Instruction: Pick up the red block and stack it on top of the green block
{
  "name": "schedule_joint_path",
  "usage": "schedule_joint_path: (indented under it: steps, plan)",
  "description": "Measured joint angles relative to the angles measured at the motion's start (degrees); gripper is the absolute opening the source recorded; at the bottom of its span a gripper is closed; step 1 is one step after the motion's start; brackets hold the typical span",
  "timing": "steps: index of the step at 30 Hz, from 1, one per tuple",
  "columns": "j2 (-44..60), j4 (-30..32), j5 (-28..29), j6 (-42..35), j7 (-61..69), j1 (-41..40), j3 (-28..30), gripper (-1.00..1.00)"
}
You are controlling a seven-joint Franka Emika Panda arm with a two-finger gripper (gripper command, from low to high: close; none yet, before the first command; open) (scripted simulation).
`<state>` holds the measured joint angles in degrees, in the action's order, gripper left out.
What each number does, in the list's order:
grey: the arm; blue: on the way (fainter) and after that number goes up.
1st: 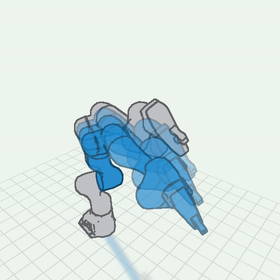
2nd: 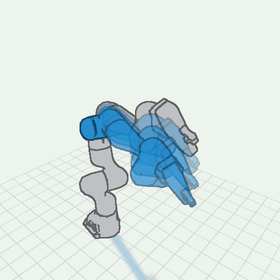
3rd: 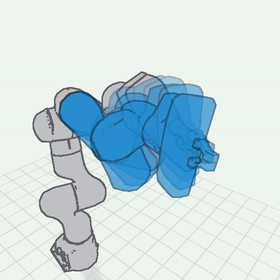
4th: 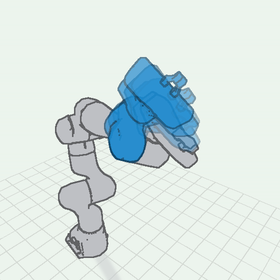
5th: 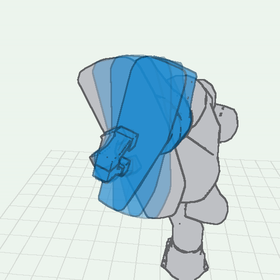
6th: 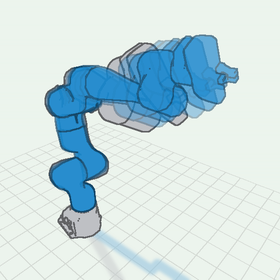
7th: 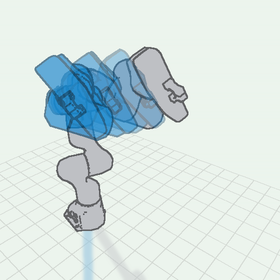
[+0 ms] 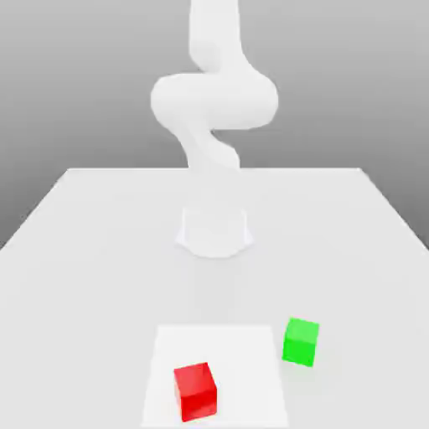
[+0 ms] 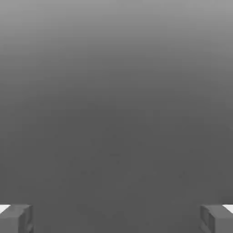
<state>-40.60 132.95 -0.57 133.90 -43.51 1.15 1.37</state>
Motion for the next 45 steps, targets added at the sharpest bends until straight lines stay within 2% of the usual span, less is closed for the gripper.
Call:
schedule_joint_path:
  steps: [14,24,29,30,37,42,45]
  plan:
    - [29.5,6.6,-4.0,11.9,13.7,4.2,5.5,0.00]
    - [50.0,11.1,-3.1,20.6,20.5,3.5,5.9,0.00]
    - [60.3,10.0,-5.3,28.7,22.6,1.8,3.9,0.00]
    - [61.5,9.9,-5.6,29.6,22.9,1.6,3.6,-1.00]
    - [61.3,9.9,-5.4,29.4,22.7,1.6,3.6,-1.00]
    - [52.3,11.4,-2.7,21.9,20.9,2.9,5.4,-1.00]
    - [48.6,13.4,-0.1,20.6,23.2,4.4,4.3,-1.00]
